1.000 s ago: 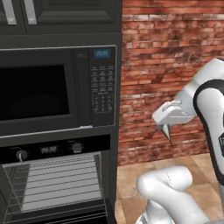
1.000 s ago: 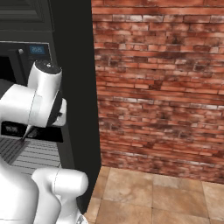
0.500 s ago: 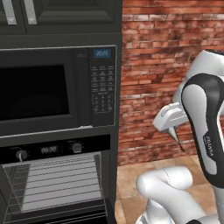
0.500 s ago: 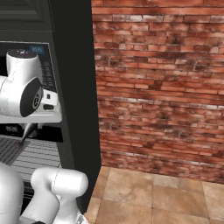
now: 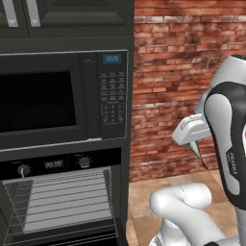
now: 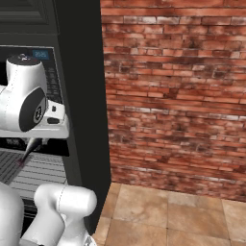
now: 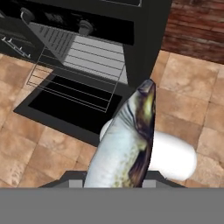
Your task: Take the fish from the oven and place it on the plate on the counter.
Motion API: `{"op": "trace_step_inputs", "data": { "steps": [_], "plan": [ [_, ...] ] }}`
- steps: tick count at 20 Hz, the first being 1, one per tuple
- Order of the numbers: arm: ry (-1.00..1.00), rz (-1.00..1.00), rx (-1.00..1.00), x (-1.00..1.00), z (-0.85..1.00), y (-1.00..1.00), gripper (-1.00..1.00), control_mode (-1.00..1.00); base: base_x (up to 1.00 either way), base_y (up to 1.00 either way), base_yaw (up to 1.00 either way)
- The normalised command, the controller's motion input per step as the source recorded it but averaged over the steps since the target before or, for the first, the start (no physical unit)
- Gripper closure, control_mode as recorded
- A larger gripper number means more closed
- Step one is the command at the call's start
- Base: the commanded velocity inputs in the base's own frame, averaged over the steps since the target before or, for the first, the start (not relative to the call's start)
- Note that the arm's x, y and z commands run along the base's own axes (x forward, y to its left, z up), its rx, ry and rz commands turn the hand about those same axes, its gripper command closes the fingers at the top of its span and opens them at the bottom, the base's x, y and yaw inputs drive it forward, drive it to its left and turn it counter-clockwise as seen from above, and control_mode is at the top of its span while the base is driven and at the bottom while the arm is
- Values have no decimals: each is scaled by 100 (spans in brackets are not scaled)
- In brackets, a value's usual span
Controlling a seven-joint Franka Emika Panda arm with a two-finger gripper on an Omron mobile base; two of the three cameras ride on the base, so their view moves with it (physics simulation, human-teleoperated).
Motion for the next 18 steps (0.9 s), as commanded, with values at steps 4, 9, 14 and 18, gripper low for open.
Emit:
{"op": "trace_step_inputs", "data": {
  "steps": [4, 9, 14, 18],
  "plan": [
    [0, 1, 0, 0, 0, -1, 100, -100, 0, 0, 0],
    [0, 1, 0, -16, 0, 0, 100, -100, 0, 0, 0],
    [-12, 6, 0, -59, -1, 6, 100, -100, 0, 0, 0],
    [-6, 6, -2, -34, -4, 15, 100, 100, -48, 2, 4]
  ]
}}
